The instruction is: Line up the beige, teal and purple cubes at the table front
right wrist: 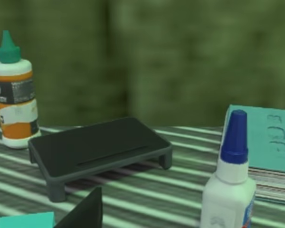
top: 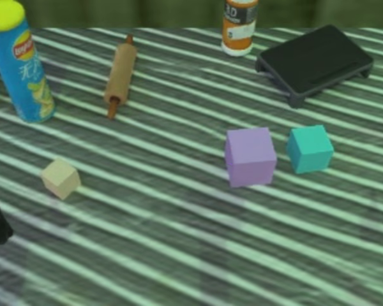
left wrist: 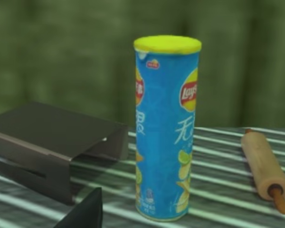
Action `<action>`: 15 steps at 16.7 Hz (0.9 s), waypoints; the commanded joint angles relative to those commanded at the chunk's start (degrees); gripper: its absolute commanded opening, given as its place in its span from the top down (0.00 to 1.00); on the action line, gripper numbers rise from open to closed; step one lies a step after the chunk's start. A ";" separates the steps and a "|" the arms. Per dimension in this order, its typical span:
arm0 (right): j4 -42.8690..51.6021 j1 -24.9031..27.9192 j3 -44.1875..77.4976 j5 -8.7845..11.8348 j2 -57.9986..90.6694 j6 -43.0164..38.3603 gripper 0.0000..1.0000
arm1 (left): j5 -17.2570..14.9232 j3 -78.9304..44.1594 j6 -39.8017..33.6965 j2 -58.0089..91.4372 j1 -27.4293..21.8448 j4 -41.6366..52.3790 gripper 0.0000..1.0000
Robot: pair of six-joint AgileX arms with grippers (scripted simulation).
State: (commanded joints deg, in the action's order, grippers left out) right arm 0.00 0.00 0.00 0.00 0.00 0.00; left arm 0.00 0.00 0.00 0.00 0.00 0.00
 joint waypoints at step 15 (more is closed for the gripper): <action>0.00 0.00 0.00 0.00 0.00 0.00 0.00 | -0.28 -38.58 12.99 51.55 -4.70 27.98 0.00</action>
State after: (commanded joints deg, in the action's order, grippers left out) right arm 0.00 0.00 0.00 0.00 0.00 0.00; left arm -0.28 -38.58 12.99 51.55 -4.70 27.98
